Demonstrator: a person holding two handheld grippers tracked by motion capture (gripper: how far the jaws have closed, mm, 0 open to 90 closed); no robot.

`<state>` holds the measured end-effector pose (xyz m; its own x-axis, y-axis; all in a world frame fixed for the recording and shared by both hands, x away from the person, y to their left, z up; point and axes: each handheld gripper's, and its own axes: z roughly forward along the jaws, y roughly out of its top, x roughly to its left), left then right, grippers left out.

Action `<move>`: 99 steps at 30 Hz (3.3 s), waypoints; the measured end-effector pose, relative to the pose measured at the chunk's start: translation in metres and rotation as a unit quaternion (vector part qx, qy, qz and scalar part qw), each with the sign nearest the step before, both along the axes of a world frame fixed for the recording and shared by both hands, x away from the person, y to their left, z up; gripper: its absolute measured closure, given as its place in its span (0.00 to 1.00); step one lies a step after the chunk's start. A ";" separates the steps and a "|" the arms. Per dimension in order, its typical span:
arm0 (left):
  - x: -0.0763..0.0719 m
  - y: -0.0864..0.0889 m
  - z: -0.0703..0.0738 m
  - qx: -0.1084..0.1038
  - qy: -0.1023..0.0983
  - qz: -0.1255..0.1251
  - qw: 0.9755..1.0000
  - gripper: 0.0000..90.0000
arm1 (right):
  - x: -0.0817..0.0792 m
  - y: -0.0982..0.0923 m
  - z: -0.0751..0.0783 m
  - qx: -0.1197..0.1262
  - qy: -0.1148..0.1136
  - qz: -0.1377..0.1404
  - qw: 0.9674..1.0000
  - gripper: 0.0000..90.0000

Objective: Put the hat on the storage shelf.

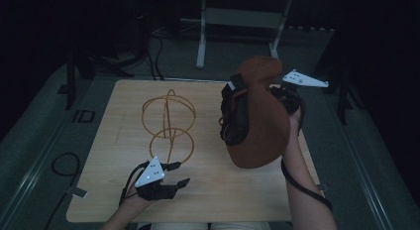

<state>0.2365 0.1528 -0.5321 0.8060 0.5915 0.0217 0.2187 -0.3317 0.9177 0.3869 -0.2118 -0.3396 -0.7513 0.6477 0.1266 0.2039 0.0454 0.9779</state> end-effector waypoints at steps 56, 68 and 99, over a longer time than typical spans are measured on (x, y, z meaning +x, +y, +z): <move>-0.017 0.109 -0.038 -0.062 0.042 0.257 0.963 0.08 | 0.017 0.244 -0.013 -0.184 0.031 0.132 0.974 0.28; -0.017 0.109 -0.040 -0.059 0.042 0.260 0.963 0.08 | 0.003 0.233 -0.010 -0.209 -0.011 0.122 0.970 0.13; -0.017 0.103 -0.042 -0.046 0.023 0.264 0.963 0.08 | 0.011 0.094 -0.042 -0.168 -0.002 0.045 0.985 0.15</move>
